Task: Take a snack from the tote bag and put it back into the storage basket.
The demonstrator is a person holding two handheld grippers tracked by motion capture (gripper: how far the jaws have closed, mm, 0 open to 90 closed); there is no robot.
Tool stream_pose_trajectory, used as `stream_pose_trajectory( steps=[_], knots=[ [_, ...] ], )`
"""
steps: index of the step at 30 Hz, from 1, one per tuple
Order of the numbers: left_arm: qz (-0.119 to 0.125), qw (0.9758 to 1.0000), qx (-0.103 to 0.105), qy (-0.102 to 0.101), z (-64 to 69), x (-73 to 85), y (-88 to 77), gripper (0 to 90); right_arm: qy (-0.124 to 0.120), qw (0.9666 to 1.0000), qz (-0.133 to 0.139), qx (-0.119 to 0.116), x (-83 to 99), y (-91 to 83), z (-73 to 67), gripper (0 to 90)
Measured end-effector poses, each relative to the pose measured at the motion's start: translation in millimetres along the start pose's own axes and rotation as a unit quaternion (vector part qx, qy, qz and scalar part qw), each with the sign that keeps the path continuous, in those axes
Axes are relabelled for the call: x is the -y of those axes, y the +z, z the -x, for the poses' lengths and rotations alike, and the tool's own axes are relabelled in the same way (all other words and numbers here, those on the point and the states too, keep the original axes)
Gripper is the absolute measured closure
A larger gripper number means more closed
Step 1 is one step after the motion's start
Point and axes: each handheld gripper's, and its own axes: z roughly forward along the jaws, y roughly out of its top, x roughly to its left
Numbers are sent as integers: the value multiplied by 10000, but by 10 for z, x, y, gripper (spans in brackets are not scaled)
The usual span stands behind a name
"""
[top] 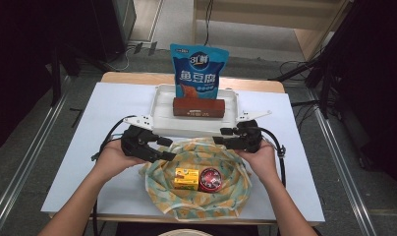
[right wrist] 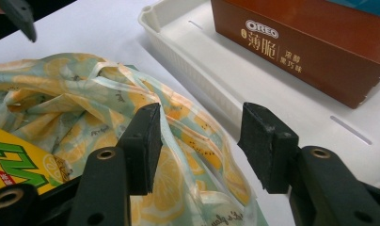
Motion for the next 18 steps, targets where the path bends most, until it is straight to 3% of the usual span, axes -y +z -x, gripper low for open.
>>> stream_pose_trajectory(
  steps=[5, 13, 18],
  knots=[
    [23, 9999, -17, 143, 137, -25, 1, 423, 40, 10000, -5, 38, 8, -12, 7, 502],
    [64, 9995, -218, 233, 415, 45, 23, 425, 53, 9999, -27, 85, 13, -2, 18, 504],
    [105, 9996, -147, 195, 464, 85, 55, 425, 64, 9999, -15, 92, 14, -2, 28, 505]
  ],
)
